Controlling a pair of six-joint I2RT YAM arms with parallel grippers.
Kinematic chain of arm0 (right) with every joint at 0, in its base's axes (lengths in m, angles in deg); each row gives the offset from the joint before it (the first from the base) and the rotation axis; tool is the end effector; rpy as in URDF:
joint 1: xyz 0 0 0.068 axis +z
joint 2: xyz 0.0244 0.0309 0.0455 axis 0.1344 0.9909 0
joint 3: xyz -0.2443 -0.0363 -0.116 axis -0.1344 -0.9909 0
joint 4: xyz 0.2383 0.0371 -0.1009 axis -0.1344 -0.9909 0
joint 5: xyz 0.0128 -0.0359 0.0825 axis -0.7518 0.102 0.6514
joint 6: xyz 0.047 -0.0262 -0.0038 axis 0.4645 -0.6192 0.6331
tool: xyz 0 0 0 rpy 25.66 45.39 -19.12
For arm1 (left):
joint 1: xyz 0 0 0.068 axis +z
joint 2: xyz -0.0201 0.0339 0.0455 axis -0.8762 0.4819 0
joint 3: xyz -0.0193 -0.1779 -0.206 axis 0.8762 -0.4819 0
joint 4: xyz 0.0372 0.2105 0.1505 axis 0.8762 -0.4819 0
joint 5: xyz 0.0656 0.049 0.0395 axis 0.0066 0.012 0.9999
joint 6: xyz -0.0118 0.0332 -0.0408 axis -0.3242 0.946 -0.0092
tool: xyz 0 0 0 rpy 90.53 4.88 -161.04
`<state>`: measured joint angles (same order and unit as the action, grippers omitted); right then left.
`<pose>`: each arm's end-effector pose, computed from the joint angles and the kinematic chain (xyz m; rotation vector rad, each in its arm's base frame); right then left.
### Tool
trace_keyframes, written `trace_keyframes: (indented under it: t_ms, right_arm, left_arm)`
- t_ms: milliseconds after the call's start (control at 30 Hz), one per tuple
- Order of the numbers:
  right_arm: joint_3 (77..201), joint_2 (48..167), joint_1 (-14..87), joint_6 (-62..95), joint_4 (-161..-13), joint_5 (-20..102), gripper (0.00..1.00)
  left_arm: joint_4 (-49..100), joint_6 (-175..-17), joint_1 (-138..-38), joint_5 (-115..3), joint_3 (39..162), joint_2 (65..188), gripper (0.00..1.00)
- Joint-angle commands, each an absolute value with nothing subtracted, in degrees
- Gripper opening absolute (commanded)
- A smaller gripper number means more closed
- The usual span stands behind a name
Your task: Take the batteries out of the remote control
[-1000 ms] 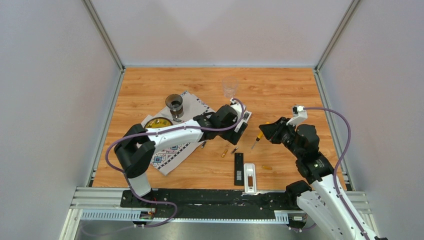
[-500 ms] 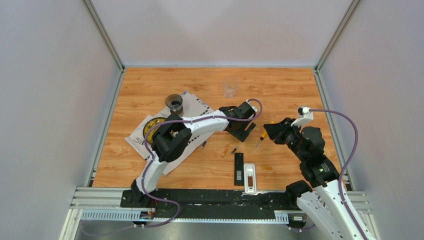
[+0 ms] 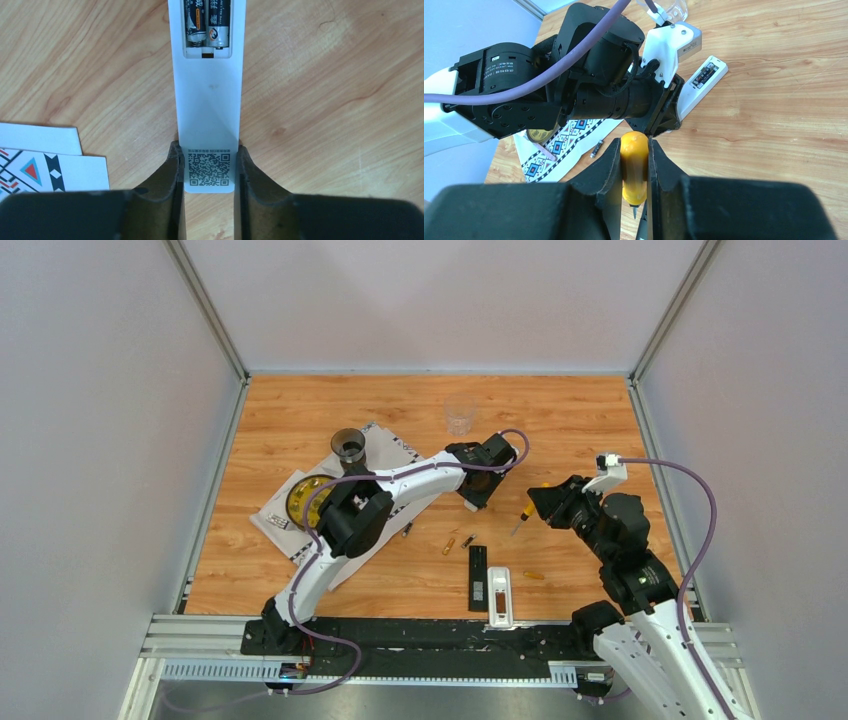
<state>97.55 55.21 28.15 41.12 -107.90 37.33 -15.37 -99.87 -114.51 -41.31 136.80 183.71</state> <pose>0.1242 0.0489 0.2926 0.1368 1.9059 0.6864 0.2995 -0.3953 0.1659 0.8388 2.5473 -0.2381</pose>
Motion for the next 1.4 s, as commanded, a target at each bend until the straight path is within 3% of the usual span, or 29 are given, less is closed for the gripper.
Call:
trace_keyframes:
  t_ms: [0, 33, 733, 1133, 1367]
  right_arm:
    - [99.69, 55.15, 27.94, 40.07, -107.43, 36.35, 0.00]
    - [99.78, 55.24, 27.94, 40.15, -107.43, 36.70, 0.00]
    - [100.92, 57.09, 27.94, 41.47, -107.69, 39.95, 0.00]
    - [99.87, 59.11, 27.94, 42.53, -105.59, 42.67, 0.00]
    - [97.76, 61.83, 27.94, 42.79, -103.48, 44.17, 0.00]
  left_arm:
    - [-16.25, -99.66, -114.45, -40.95, 136.77, 183.99, 0.06]
    - [-15.98, -99.31, -114.45, -40.87, 136.50, 183.55, 0.00]
    - [-12.29, -92.72, -114.37, -35.15, 127.55, 160.27, 0.00]
    - [-9.13, -95.00, -114.45, -36.20, 104.00, 139.70, 0.00]
    - [-5.09, -98.42, -114.54, -44.63, 86.44, 129.25, 0.00]
